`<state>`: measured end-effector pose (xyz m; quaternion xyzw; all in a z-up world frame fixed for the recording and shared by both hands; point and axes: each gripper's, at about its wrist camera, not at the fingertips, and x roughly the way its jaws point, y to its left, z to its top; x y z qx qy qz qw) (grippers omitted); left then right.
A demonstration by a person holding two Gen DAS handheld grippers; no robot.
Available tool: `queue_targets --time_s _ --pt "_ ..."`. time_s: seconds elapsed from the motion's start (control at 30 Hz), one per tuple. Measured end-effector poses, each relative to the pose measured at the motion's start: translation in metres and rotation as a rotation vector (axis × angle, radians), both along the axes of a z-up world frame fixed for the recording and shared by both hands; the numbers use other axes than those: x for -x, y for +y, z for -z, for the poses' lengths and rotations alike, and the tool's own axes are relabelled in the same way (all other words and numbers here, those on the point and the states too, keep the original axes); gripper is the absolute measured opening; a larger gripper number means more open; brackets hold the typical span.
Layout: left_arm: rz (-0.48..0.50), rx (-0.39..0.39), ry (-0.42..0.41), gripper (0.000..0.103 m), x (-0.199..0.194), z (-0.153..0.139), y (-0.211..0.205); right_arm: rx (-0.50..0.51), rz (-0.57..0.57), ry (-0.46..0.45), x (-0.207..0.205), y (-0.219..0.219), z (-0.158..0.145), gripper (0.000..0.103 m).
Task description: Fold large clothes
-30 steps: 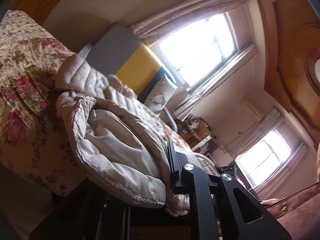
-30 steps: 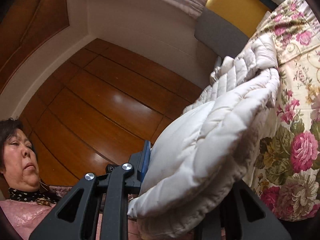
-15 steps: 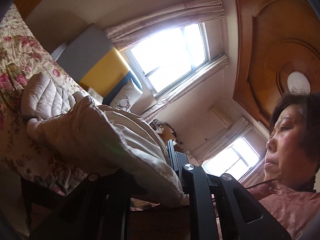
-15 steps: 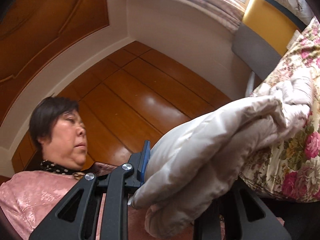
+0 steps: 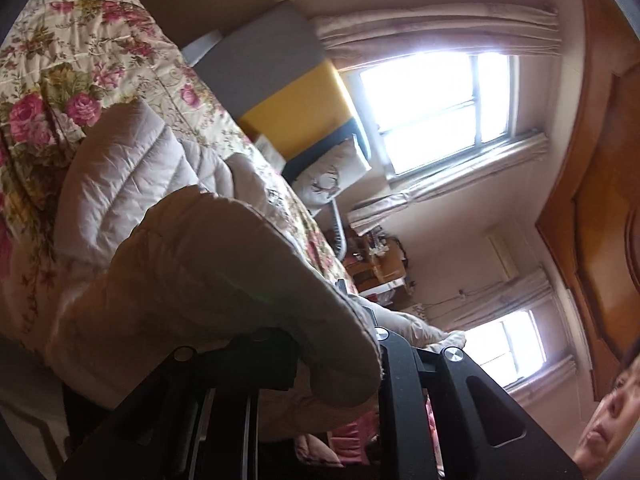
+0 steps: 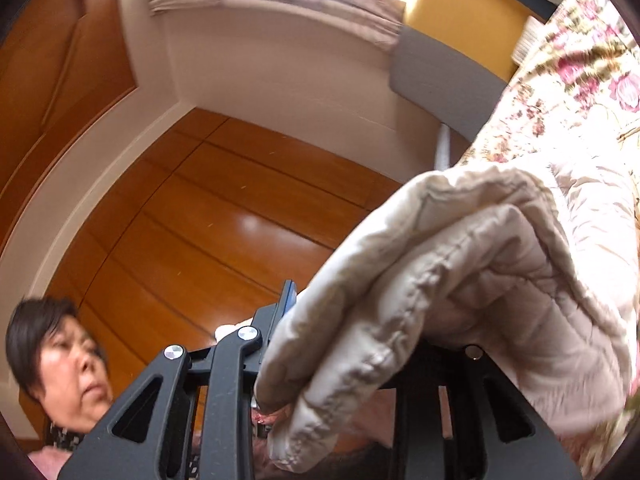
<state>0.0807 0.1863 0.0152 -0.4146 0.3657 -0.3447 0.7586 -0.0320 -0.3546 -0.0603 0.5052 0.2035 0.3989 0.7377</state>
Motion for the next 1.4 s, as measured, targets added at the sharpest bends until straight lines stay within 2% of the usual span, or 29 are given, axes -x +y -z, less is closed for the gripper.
queue_targets --time_s 0.17,0.3,0.37,0.4,0.43,0.47,0.5,0.57,0.63,0.7,0.77,0.8,0.87,0.93,1.07,1.1,1.13,1.17,1.2,1.27,1.3,1.33,1.4 --pt "-0.051 -0.108 0.056 0.015 -0.044 0.024 -0.007 -0.027 0.045 0.081 -0.041 -0.007 0.017 0.031" --pt "-0.094 -0.208 0.052 0.027 -0.071 0.037 -0.017 -0.012 0.106 0.173 -0.068 -0.013 0.035 0.032" --pt "-0.135 -0.241 0.051 0.038 -0.084 0.045 -0.02 0.003 0.147 0.224 -0.078 -0.017 0.047 0.04" --pt "-0.149 -0.245 0.05 0.051 -0.086 0.046 -0.021 0.004 0.165 0.239 -0.081 -0.019 0.052 0.044" --pt "-0.167 -0.241 0.039 0.07 -0.09 0.048 -0.021 -0.003 0.183 0.231 -0.083 -0.021 0.056 0.054" --pt "-0.188 -0.241 0.015 0.079 -0.092 0.049 -0.021 -0.012 0.2 0.219 -0.085 -0.023 0.059 0.065" --pt "-0.227 -0.264 -0.02 0.087 -0.092 0.048 -0.021 -0.02 0.215 0.203 -0.086 -0.024 0.06 0.068" --pt "-0.266 -0.318 -0.061 0.087 -0.093 0.048 -0.023 0.014 0.262 0.176 -0.087 -0.025 0.06 0.072" --pt "-0.275 -0.369 -0.058 0.087 -0.093 0.049 -0.027 0.105 0.308 0.176 -0.082 -0.022 0.051 0.072" --pt "-0.28 -0.417 -0.044 0.087 -0.09 0.045 -0.031 0.229 0.33 0.189 -0.079 -0.013 0.036 0.078" --pt "-0.278 -0.468 -0.051 0.087 -0.084 0.038 -0.037 0.417 0.355 0.176 -0.077 0.004 0.012 0.085" --pt "-0.267 -0.5 -0.062 0.087 -0.083 0.033 -0.043 0.529 0.355 0.17 -0.079 0.014 -0.001 0.085" --pt "-0.231 -0.572 -0.075 0.087 -0.082 0.024 -0.056 0.69 0.33 0.179 -0.092 0.034 -0.014 0.085" --pt "-0.204 -0.659 -0.073 0.085 -0.088 0.022 -0.072 0.796 0.281 0.202 -0.103 0.051 -0.022 0.085" --pt "-0.155 -0.841 -0.023 0.081 -0.109 0.034 -0.101 1.013 0.231 0.289 -0.13 0.079 -0.018 0.085" --pt "-0.142 -0.862 -0.013 0.077 -0.113 0.039 -0.105 1.074 0.22 0.303 -0.134 0.086 -0.015 0.083" --pt "-0.135 -0.891 -0.005 0.077 -0.118 0.046 -0.11 1.14 0.209 0.313 -0.138 0.094 -0.009 0.075" --pt "-0.133 -0.924 -0.001 0.075 -0.122 0.053 -0.114 1.185 0.199 0.314 -0.143 0.099 -0.001 0.063" --pt "-0.135 -0.957 -0.013 0.064 -0.123 0.059 -0.118 1.213 0.189 0.309 -0.144 0.103 0.005 0.055" --pt "-0.138 -1.005 -0.046 0.042 -0.123 0.066 -0.125 1.221 0.185 0.309 -0.148 0.106 0.021 0.02" --pt "-0.123 -1.031 -0.065 0.027 -0.121 0.067 -0.131 1.229 0.182 0.302 -0.147 0.108 0.024 0.015" --pt "-0.112 -1.051 -0.079 0.015 -0.119 0.065 -0.135 1.236 0.181 0.293 -0.147 0.108 0.027 0.003" --pt "-0.095 -1.063 -0.097 0.007 -0.116 0.058 -0.139 1.227 0.183 0.276 -0.146 0.108 0.024 0.0"
